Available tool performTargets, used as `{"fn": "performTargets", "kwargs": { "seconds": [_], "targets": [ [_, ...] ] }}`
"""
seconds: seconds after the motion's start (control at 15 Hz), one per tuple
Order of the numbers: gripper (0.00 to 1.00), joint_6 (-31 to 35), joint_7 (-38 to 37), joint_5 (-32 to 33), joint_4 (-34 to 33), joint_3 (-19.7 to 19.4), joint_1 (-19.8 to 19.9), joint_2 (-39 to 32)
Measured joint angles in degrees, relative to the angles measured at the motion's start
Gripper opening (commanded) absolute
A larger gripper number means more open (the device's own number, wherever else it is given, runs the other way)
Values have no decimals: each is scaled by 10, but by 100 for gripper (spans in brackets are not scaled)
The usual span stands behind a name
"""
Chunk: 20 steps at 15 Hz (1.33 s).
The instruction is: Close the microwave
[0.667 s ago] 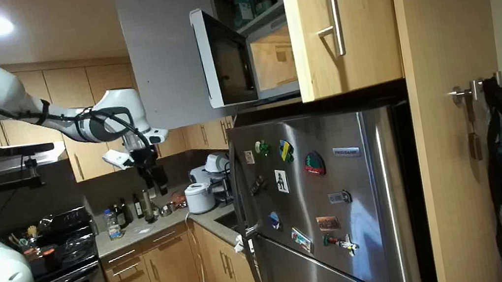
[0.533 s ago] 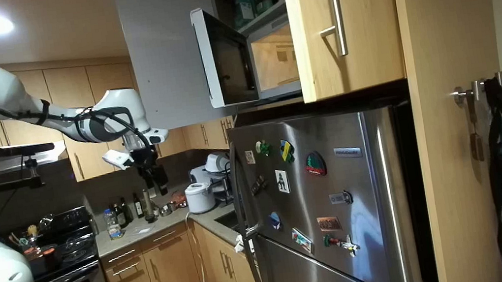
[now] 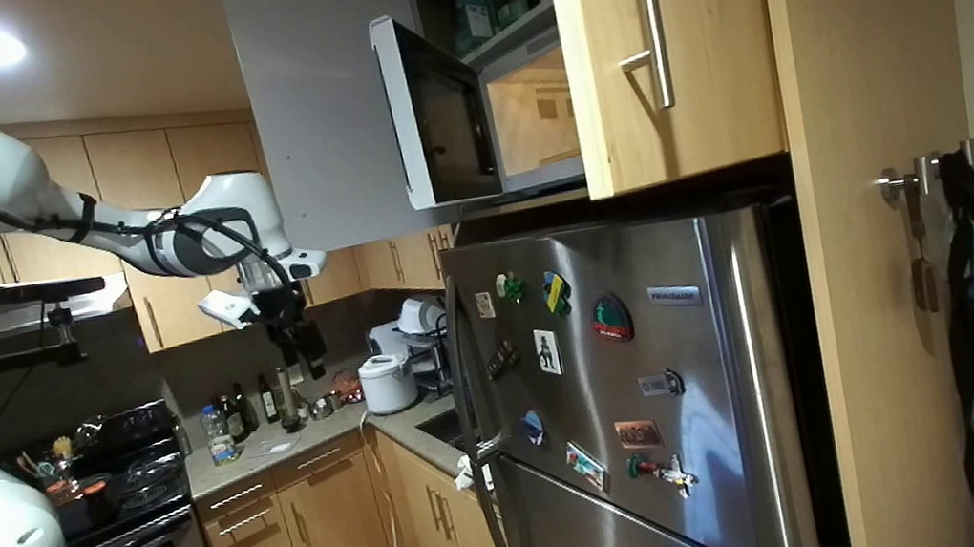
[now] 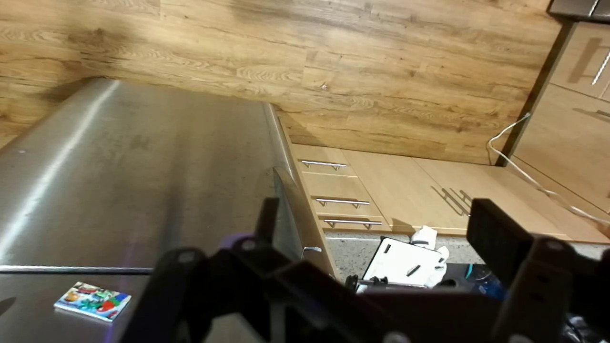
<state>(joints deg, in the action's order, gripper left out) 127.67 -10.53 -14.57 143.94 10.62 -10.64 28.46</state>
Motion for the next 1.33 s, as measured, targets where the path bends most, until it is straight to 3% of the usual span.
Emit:
{"fn": "performTargets", "kwargs": {
  "seconds": [1.0,1.33],
  "targets": [
    [100,3,0,0,0,0,-1,0],
    [100,83,2,-22,4,0,-13,11]
  ]
}}
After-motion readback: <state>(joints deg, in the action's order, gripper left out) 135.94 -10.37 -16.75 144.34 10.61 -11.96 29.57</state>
